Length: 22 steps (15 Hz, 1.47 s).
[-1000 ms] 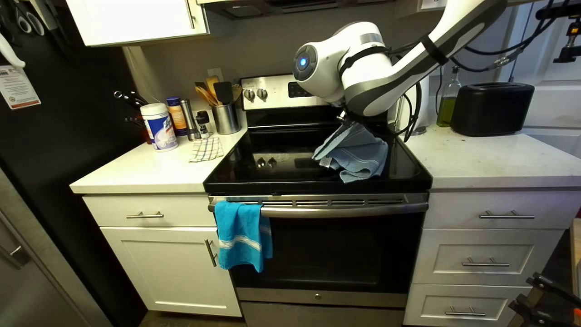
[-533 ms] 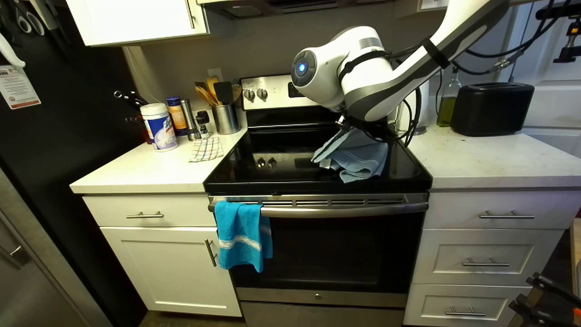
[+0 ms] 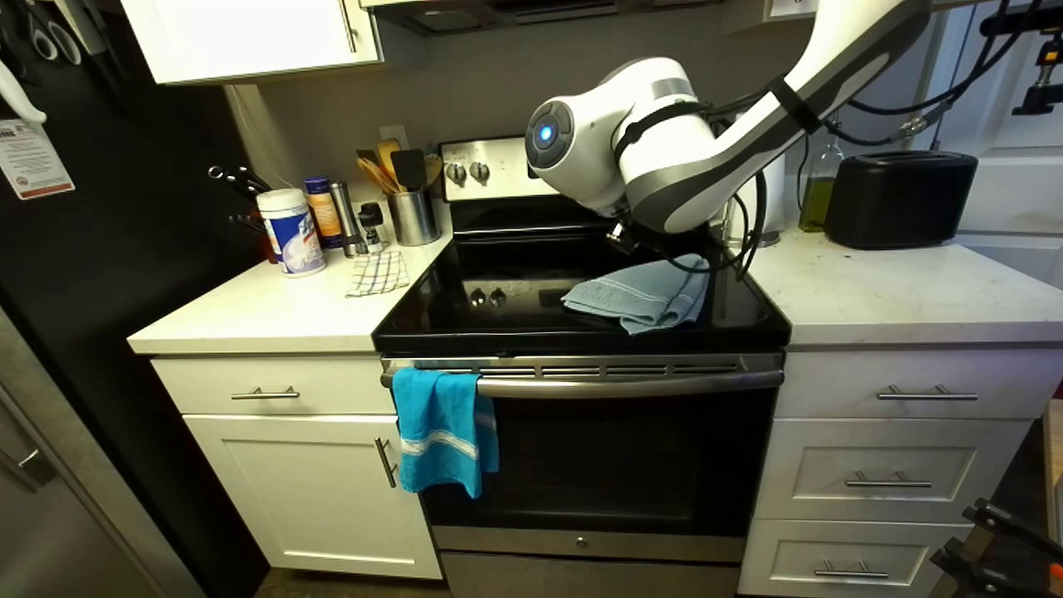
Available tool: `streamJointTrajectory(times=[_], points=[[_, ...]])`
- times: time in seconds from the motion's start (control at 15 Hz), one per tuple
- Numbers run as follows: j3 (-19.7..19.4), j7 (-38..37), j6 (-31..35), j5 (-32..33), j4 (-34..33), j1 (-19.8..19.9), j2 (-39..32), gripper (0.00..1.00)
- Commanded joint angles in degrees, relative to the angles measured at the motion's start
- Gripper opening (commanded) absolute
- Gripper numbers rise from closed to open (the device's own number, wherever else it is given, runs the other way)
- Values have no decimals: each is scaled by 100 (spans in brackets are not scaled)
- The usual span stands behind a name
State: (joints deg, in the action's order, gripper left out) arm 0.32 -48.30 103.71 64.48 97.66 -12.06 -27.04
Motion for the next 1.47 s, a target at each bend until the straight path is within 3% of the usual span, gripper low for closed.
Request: streamJointTrajectory(times=[0.0, 0.8, 1.07, 1.4], points=[[229, 117, 185, -143, 130, 105, -93, 100], [382, 936, 746, -1004, 191, 185, -673, 100], [251, 1521, 66, -1633, 7, 124, -868, 100], [90, 1680, -512, -1759, -152, 62, -937, 100]])
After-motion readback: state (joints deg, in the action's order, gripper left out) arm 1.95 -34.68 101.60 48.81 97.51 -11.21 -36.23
